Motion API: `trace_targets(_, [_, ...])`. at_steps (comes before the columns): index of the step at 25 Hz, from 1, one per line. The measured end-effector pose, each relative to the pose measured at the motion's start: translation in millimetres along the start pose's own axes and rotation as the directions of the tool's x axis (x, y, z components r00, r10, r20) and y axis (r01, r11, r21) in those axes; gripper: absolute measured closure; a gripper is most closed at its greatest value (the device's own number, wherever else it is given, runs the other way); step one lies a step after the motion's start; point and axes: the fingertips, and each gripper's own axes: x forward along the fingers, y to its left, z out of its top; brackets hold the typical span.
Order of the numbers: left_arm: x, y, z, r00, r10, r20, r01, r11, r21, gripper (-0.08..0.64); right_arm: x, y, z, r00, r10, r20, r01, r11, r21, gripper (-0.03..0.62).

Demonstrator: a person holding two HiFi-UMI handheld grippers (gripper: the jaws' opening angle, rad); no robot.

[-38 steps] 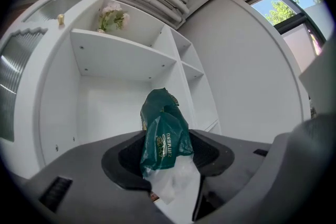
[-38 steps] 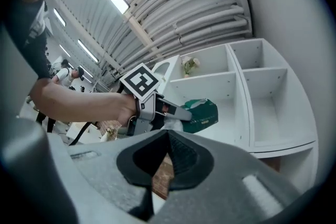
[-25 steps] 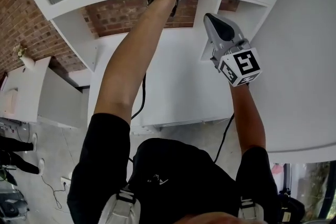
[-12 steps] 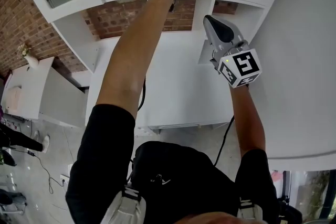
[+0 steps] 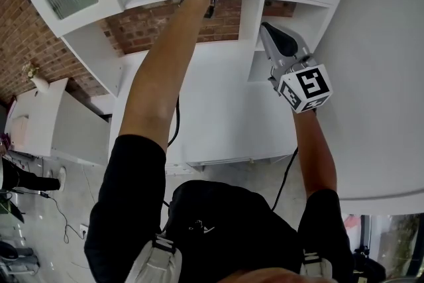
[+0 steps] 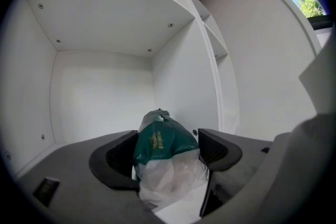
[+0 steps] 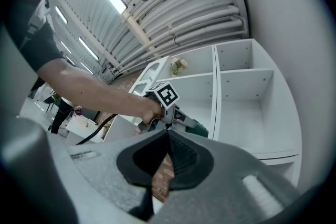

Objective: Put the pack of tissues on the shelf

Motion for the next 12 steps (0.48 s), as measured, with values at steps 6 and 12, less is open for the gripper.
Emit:
trace_targets(6, [-16.4,-2.3,17.4,0.988,-0.026,0.154,0.018,0.998,0.055,0.089,3.3,-2.5,-9.3,1.0,0.0,-0.006,0.0,1.0,0.012,0.591])
trace_targets(12, [-54.1,-14.6,27.4,0.962,-0.045,0.27,0.001,0.987,0.159,0.071,8.2,1.8,-8.1,1.0,-0.001,0.013,0.0,1.0,0.023,0.591])
